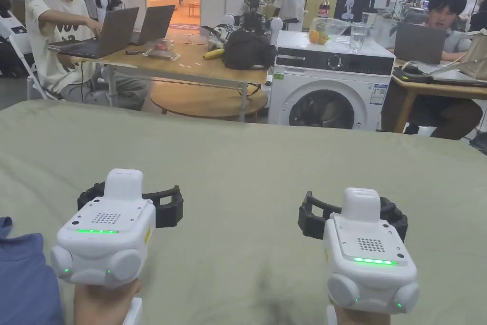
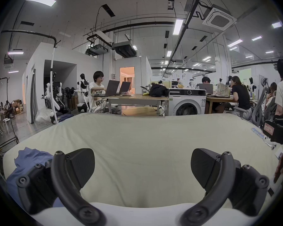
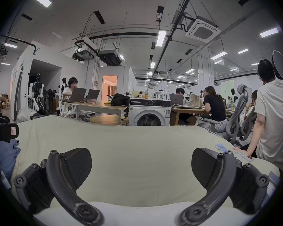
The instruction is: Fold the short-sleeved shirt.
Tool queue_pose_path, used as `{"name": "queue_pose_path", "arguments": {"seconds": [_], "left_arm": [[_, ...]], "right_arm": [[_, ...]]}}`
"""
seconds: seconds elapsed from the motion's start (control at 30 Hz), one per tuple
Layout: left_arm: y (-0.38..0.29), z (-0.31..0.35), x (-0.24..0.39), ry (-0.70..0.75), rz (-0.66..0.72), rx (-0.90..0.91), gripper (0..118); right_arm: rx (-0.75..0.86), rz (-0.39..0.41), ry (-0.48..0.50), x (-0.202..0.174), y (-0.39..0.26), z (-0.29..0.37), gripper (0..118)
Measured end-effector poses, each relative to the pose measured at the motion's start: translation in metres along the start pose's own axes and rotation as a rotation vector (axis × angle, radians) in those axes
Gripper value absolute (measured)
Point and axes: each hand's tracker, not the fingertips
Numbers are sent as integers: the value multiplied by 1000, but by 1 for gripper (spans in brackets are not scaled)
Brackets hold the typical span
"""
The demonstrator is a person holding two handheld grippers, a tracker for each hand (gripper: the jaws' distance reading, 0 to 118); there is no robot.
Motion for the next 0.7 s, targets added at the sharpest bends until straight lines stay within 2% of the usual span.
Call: {"name": "queue_pose_path", "arguments": {"seconds": [0.53, 0.6, 0.7], "left_arm": [[2, 4, -2, 8, -23, 4, 116], [2, 5, -5, -7, 17, 1, 116], [4, 6, -15, -55, 163, 2, 116]], "right_arm": [[-23, 6, -9, -3, -2, 1, 118], [-34, -54, -2, 1, 1, 2, 118], [-42, -207, 5, 11, 6, 3, 118]]}}
